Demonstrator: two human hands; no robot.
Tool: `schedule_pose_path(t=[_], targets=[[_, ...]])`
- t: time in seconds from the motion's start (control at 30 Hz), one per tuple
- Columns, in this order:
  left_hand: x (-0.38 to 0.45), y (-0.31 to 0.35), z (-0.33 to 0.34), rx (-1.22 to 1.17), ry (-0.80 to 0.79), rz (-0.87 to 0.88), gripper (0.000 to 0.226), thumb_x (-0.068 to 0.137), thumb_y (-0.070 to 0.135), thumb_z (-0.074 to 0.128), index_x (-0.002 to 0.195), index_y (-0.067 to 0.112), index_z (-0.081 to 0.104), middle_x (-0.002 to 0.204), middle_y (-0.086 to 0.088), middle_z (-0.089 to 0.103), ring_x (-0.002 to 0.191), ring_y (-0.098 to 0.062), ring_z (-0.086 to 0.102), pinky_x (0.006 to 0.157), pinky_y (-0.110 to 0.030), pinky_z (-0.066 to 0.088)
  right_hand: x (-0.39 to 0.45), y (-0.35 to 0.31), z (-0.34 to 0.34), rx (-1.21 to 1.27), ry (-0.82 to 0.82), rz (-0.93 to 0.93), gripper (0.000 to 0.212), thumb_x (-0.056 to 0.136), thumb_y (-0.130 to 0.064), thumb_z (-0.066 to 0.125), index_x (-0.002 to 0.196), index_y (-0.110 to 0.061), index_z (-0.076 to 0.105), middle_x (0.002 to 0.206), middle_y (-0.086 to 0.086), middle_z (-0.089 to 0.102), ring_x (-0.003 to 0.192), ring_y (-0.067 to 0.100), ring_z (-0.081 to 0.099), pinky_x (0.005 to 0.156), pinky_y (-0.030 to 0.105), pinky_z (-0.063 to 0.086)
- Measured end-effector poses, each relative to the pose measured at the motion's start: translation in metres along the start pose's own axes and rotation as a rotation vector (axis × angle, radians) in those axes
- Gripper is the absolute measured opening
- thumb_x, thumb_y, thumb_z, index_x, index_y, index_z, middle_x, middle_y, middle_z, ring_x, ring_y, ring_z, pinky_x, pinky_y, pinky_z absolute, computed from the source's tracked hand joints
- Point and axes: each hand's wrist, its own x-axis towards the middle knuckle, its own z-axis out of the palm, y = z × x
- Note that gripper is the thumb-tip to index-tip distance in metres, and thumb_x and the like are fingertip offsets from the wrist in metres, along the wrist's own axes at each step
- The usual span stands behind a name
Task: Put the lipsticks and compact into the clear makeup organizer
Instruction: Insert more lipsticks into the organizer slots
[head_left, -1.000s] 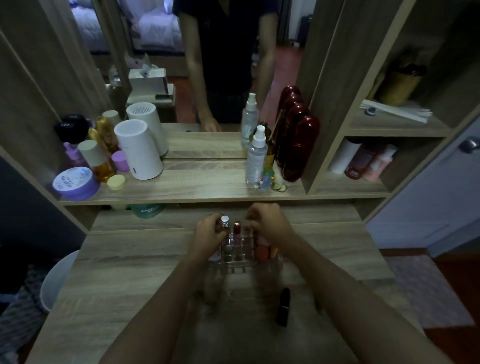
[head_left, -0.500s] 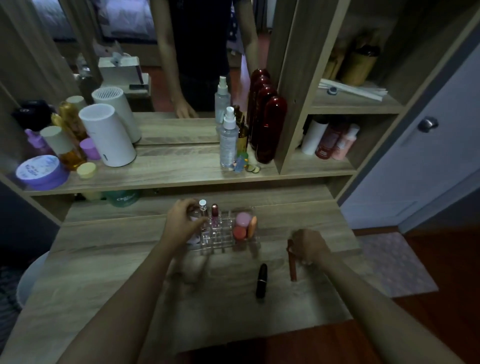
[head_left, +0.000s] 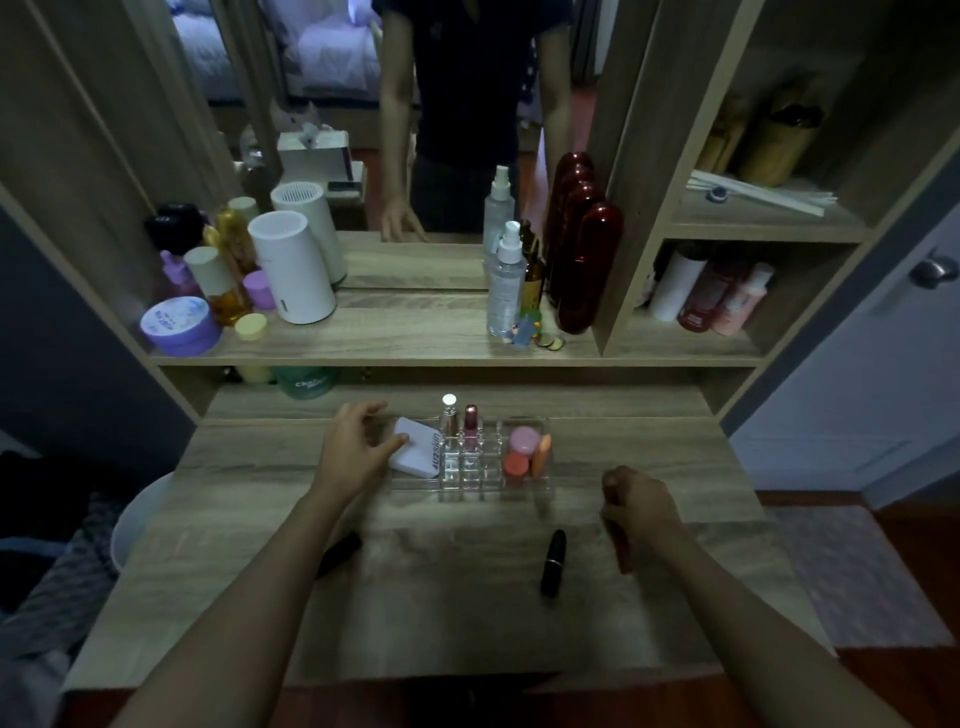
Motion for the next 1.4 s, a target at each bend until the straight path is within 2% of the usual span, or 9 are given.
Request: schedule_pose_path(t=[0.2,0.4,0.7,0.77,0.9,1.0,1.17,1.27,1.4], targets=[[-0.007,-0.029,-0.03,0.066,0.014,-0.045,0.023,0.082,0.015,0.068,0.101,0.003,0.063,0.097,-0.014,0.065,0.084,-0.027,0.06,0.071,-0.036,0.047,-0.001,-0.041,-0.052,0.208,0.308,-0.191,0.031,0.08,-0.005,0.069,0.108,-0.006,0.056,0.09,0.01,0.064,0.084,0.028,0.063,0.065,0.026,0.041],[-0.03,-0.056,-0.043,0.057,-0.137,-0.136,0.015,0.083,0.011,0.065,0.069,0.018,0.065,0.072,-0.005,0.07,0.069,-0.023,0.065,0.066,-0.033,0.05,0.007,-0.116,-0.075,0.349,0.49,-0.422,0.03,0.079,-0.003,0.07,0.106,-0.009,0.057,0.068,-0.02,0.046,0.059,-0.013,0.044,0.049,-0.007,0.037],[-0.054,-0.075,-0.033,0.062,-0.444,-0.216,0.043,0.059,0.002,0.083,0.06,0.034,0.055,0.075,0.003,0.062,0.075,-0.014,0.06,0.074,-0.017,0.047,0.028,-0.15,-0.023,0.202,0.295,-0.4,0.027,0.083,-0.007,0.065,0.107,-0.009,0.052,0.101,0.016,0.068,0.095,0.03,0.064,0.074,0.031,0.048],[-0.053,-0.078,-0.032,0.103,-0.467,-0.213,0.047,0.056,-0.001,0.082,0.059,0.035,0.053,0.077,0.003,0.064,0.075,-0.013,0.061,0.067,-0.006,0.046,0.031,-0.149,-0.017,0.163,0.274,-0.393,0.026,0.084,-0.006,0.064,0.105,-0.009,0.051,0.1,0.017,0.068,0.094,0.032,0.064,0.074,0.034,0.05],[-0.049,-0.075,-0.03,0.148,-0.506,-0.158,0.049,0.055,-0.004,0.077,0.057,0.036,0.049,0.085,-0.009,0.067,0.08,-0.018,0.063,0.075,-0.025,0.049,0.037,-0.148,-0.005,0.137,0.219,-0.381,0.023,0.084,-0.006,0.063,0.103,-0.01,0.051,0.096,0.016,0.067,0.087,0.031,0.064,0.066,0.028,0.042],[-0.046,-0.07,-0.027,0.169,-0.566,-0.132,0.037,0.058,-0.005,0.075,0.066,0.026,0.057,0.074,0.001,0.061,0.064,0.006,0.057,0.064,-0.01,0.043,0.041,-0.148,0.002,0.083,0.188,-0.382,0.023,0.085,-0.008,0.062,0.104,-0.009,0.051,0.094,0.017,0.067,0.087,0.031,0.063,0.064,0.028,0.04],[-0.041,-0.057,-0.021,0.156,-0.61,-0.119,0.023,0.065,-0.005,0.073,0.085,0.006,0.071,0.085,-0.012,0.069,0.081,-0.022,0.065,0.076,-0.025,0.053,0.047,-0.148,0.01,0.008,0.136,-0.376,0.019,0.088,-0.01,0.057,0.107,-0.01,0.051,0.099,0.017,0.066,0.09,0.032,0.063,0.072,0.038,0.051],[-0.036,-0.041,-0.017,0.071,-0.583,-0.105,0.022,0.066,-0.002,0.075,0.08,0.014,0.071,0.076,-0.002,0.065,0.069,-0.013,0.057,0.064,-0.015,0.047,0.05,-0.151,0.009,0.003,0.12,-0.373,0.018,0.09,-0.011,0.055,0.107,-0.011,0.051,0.101,0.017,0.066,0.092,0.031,0.063,0.078,0.044,0.056],[-0.031,-0.029,-0.013,-0.073,-0.545,-0.101,0.033,0.068,-0.004,0.073,0.071,0.028,0.066,0.073,0.0,0.068,0.069,-0.012,0.062,0.066,-0.026,0.05,0.052,-0.151,0.008,0.005,0.101,-0.367,0.02,0.089,-0.011,0.057,0.109,-0.011,0.053,0.104,0.017,0.065,0.095,0.031,0.063,0.079,0.042,0.055]])
